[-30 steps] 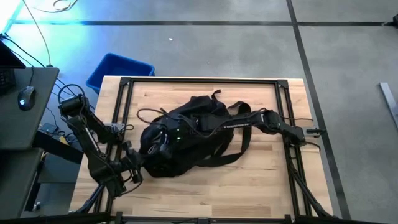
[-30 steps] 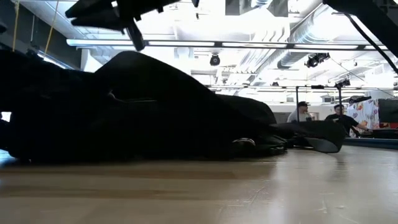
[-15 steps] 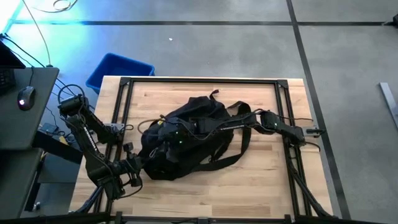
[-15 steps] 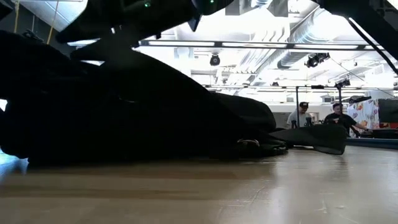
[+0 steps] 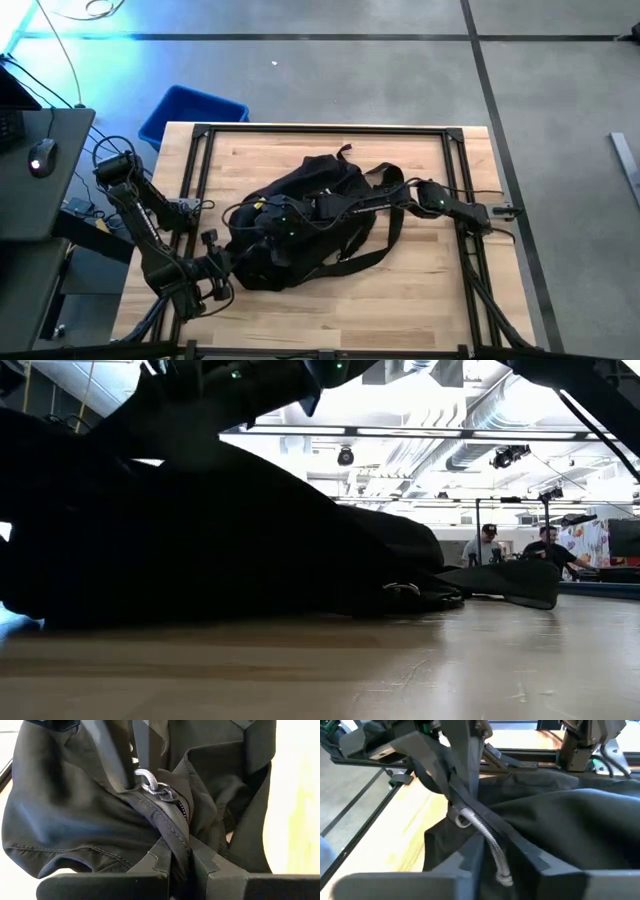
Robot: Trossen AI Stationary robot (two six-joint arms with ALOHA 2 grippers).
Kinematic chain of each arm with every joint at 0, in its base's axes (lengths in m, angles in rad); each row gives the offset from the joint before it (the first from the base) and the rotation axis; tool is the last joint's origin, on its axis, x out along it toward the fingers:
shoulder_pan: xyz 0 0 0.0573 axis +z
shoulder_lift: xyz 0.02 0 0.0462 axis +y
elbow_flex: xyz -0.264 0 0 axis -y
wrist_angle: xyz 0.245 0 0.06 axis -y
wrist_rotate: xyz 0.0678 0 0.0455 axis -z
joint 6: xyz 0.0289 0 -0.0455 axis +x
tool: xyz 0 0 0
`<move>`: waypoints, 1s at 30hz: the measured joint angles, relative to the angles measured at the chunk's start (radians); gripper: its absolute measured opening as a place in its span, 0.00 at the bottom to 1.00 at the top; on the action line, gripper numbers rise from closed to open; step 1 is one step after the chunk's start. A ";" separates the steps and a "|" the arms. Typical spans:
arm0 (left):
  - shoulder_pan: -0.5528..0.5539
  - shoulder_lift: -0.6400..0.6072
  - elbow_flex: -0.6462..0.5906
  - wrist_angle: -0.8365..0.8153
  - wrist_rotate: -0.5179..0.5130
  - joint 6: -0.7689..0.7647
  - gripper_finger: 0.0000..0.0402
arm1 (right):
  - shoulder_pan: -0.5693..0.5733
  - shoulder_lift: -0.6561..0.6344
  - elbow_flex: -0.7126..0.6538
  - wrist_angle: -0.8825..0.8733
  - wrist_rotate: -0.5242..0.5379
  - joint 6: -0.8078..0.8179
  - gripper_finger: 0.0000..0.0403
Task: Unpack backpack
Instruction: Open the black backpack
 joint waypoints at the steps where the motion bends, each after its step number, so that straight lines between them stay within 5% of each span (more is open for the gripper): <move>1: 0.006 0.000 0.000 0.000 0.003 -0.003 0.02 | 0.003 0.000 0.000 -0.019 0.000 0.001 0.04; 8: 0.024 0.000 0.000 0.001 0.071 -0.005 0.02 | 0.037 -0.001 0.002 -0.219 0.047 0.161 0.00; 19: -0.006 0.000 -0.013 -0.010 0.152 -0.035 0.01 | 0.064 -0.002 0.002 -0.383 0.330 0.293 0.00; 30: -0.111 0.000 -0.044 -0.013 0.182 -0.161 0.01 | 0.066 -0.010 0.020 -0.551 0.409 0.327 0.00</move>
